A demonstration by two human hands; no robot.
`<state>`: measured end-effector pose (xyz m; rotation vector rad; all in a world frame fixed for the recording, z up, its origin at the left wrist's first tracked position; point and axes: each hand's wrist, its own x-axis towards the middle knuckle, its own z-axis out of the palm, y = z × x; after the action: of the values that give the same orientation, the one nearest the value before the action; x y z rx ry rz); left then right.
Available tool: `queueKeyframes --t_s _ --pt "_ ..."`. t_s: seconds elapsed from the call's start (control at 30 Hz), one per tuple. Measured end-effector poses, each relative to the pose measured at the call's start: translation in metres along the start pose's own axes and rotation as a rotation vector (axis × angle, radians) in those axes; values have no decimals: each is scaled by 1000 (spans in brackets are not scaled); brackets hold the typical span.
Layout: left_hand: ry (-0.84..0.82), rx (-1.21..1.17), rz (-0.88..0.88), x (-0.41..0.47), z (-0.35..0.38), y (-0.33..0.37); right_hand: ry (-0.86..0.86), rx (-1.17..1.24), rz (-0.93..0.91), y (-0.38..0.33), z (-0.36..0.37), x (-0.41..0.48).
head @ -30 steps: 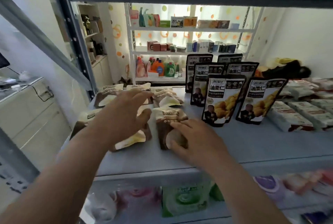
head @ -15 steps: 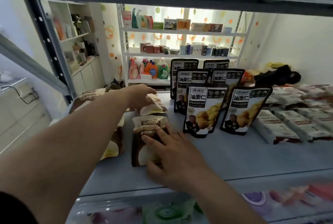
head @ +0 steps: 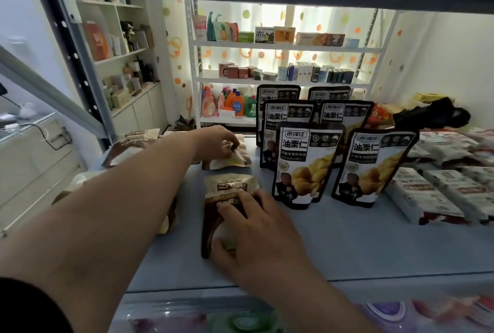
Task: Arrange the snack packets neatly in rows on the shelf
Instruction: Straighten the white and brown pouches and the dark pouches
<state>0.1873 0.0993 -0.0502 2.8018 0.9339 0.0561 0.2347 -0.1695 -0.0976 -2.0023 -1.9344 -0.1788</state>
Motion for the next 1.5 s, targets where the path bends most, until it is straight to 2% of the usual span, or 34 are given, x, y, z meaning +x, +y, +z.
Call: queueKeyframes --t_s 0.6,0.87,0.93,1.07,1.2,1.27,1.33,1.4,1.5 --pt "-17 -63 -4 6 3 2 67 42 37 1 8 0" --pt "-25 -12 -27 3 2 8 62 48 31 2 9 0" --pt "22 7 -39 -5 -7 15 55 48 24 3 9 0" --pt "244 -21 -49 -59 -35 32 36 67 12 4 6 0" --pt "360 12 -79 -167 -20 41 1 48 6 4 2 -1" --pt "353 22 -172 -210 -1 47 -10 21 5 3 0 -1" --pt "272 72 -272 -227 18 49 -29 15 25 2 -1 -1" --pt "235 92 -304 -230 33 48 -56 11 42 1 -1 0" --pt "269 68 -289 -228 45 47 -78 8 66 -1 0 1"
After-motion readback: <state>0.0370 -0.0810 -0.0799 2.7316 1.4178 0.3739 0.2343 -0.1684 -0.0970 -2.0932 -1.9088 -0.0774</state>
